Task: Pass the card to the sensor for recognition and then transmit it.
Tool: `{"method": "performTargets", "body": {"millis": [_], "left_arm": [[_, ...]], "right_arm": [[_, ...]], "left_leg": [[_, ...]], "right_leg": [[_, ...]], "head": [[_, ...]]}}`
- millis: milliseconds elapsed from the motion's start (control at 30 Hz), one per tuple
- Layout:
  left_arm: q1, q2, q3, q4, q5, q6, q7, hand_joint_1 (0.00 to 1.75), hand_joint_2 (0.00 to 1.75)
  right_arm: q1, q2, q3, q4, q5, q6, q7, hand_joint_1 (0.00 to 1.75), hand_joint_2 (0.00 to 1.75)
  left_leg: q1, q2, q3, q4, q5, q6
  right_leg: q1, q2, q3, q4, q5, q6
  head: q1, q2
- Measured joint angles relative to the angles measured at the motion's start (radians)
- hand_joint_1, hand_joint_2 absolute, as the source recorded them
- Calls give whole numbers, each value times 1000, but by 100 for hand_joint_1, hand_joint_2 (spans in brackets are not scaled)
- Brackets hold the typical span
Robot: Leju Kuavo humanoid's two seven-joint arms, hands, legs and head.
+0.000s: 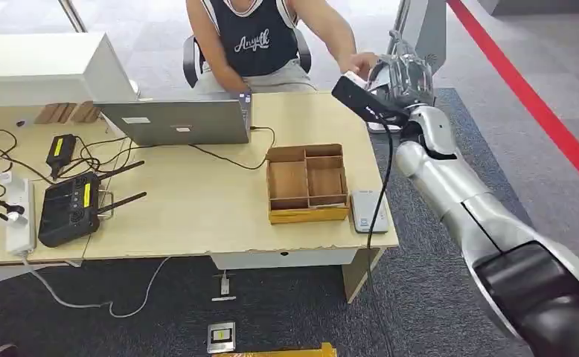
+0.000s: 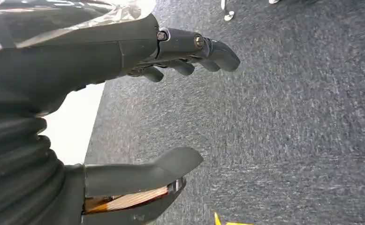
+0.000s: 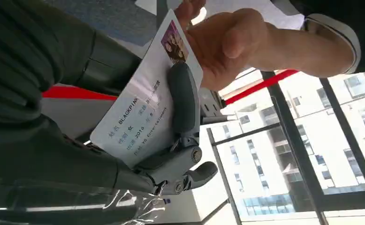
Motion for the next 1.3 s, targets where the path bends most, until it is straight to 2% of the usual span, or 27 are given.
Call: {"method": "performTargets", "body": {"millis": [333, 600, 633, 667, 700, 833, 867, 1300], "left_arm": [[1, 0, -62, 0, 0, -10, -24, 0, 175], [-1, 1, -116, 0, 0, -16, -22, 0, 175], [-1, 1, -120, 0, 0, -17, -22, 0, 175], [0, 2, -125, 0, 0, -17, -21, 0, 175], [1, 2, -131, 0, 0, -18, -21, 0, 175], [4, 5, -142, 0, 0, -19, -26, 0, 175], [4, 5, -143, 0, 0, -19, -27, 0, 175], [6, 13, -166, 0, 0, -31, -36, 0, 175]], "right_arm": [[-63, 96, 44, 53, 90, 81, 33, 175, 175], [-90, 149, 80, 123, 132, 125, 74, 175, 175], [-90, 155, 83, 130, 133, 128, 79, 168, 175], [-90, 160, 87, 140, 134, 128, 82, 75, 175], [-92, 165, 89, 150, 134, 128, 84, 51, 175], [-91, 178, 102, 179, 130, 127, 85, 51, 175], [-91, 179, 104, 187, 128, 126, 86, 2, 175], [-79, 180, 121, 248, 132, 122, 105, 0, 175]], "left_leg": [[0, 0, -1, 0, 0, 0], [0, 0, 0, 0, 0, 0], [0, 0, -1, 0, 0, 0], [0, 0, -1, 0, 0, 0], [0, 0, -1, 0, 0, 0], [0, 0, 0, 0, 0, 0], [0, 0, -1, 0, 0, 0], [0, 0, -1, 0, 0, -1]], "right_leg": [[0, 0, -1, 0, 0, 0], [0, 0, -1, 0, 0, 0], [0, 0, -1, 0, 0, 0], [0, 0, -1, 0, 0, 0], [0, 0, -1, 0, 0, 0], [0, 0, -1, 0, 0, 0], [0, 0, -1, 0, 0, 0], [0, 0, -2, 0, 0, 0]], "head": [[0, 0], [0, 0], [0, 0], [0, 0], [0, 0], [0, 0], [0, 0], [0, 0]]}}
